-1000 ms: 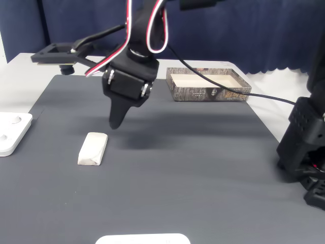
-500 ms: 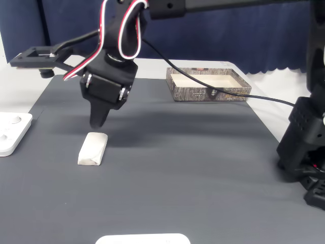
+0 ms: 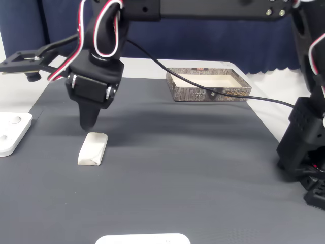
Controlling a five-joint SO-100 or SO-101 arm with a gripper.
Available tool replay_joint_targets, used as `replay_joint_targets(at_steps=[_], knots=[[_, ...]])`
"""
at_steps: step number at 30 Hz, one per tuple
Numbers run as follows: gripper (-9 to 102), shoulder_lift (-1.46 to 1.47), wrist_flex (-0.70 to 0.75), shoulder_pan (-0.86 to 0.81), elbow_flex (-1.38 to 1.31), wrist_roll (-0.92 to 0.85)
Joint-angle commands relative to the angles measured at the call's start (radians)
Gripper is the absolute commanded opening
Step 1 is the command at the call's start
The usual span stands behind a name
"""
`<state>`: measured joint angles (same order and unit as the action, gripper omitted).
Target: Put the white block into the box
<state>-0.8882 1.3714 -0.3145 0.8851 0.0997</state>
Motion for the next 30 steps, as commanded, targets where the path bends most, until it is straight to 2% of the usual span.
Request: replay_joint_targets(at_steps=[1,23,26,30], knots=[[-2,-0.015,0.011,0.012,-0.086,0.009],[-2,0.005,0.066,0.035,-0.081,0.028],[-2,0.005,0.067,0.038,-0.081,0.124],[-2,0.003,0.067,0.04,-0.08,0.374]])
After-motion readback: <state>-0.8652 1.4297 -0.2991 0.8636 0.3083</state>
